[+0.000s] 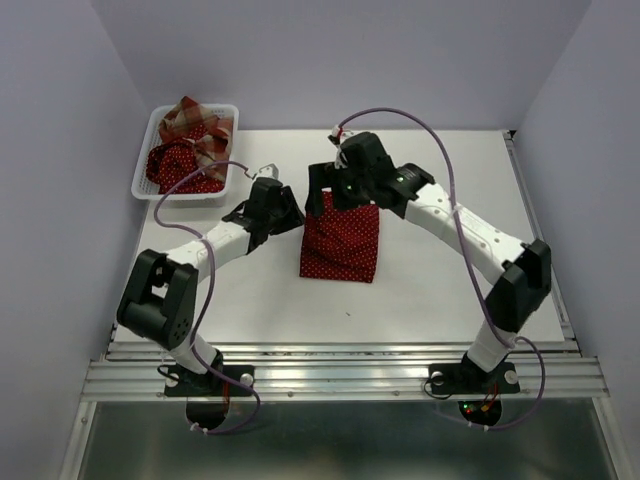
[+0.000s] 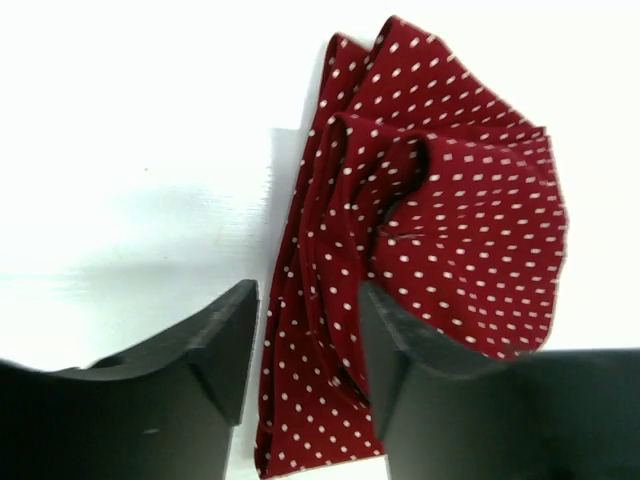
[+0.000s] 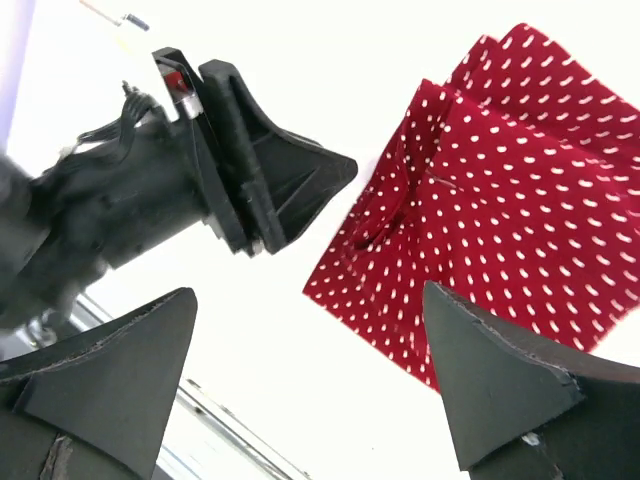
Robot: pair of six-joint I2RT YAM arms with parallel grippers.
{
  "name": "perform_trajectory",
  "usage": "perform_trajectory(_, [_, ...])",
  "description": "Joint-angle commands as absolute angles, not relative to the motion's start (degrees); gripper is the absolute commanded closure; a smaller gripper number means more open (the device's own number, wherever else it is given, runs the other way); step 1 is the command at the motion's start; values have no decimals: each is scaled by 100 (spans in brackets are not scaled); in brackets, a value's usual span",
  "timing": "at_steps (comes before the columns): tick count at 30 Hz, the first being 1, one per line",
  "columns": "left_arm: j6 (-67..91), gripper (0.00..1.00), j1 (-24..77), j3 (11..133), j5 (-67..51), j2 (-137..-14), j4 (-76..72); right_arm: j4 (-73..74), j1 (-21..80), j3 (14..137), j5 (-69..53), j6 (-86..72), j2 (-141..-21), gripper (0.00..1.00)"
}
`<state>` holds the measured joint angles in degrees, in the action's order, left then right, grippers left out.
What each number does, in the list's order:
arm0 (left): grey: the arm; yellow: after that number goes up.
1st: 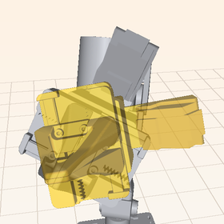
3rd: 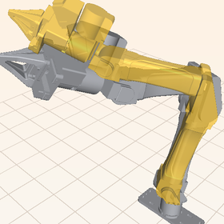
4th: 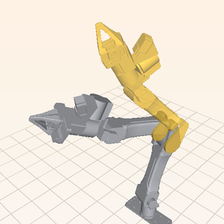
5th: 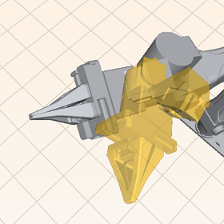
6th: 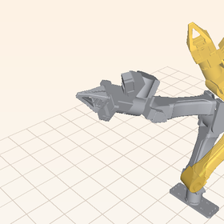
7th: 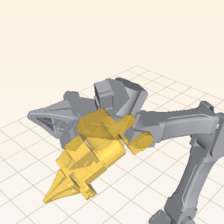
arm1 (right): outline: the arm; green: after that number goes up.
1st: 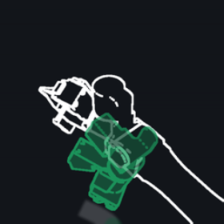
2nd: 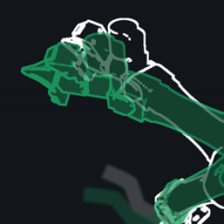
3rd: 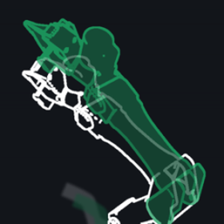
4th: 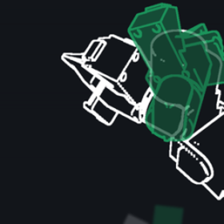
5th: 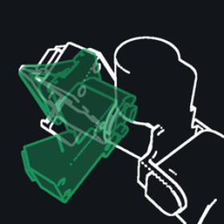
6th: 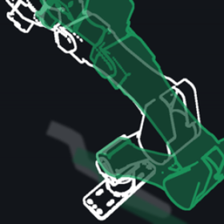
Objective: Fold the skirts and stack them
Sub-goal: Fold the skirt
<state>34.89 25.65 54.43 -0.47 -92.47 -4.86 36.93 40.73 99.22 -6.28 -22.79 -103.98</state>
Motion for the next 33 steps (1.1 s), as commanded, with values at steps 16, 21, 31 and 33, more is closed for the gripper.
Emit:
perform_trajectory(16, [2698, 1, 3542, 6161, -1300, -8744, -711, 3111, 2708, 8965, -465, -2487, -9500, 0])
perform_trajectory(21, [2663, 1, 3612, 6100, -1907, -9210, -1010, 3015, 2646, 9166, -1210, -2391, -10282, 0])
perform_trajectory(31, [2461, 1, 3604, 5538, -1574, -9466, -800, 2434, 2646, 9571, -2312, -2206, -11469, 0])
perform_trajectory(33, [2478, 1, 3569, 5362, -1442, -9431, -774, 2435, 2646, 9632, -2294, -2171, -11732, 0])
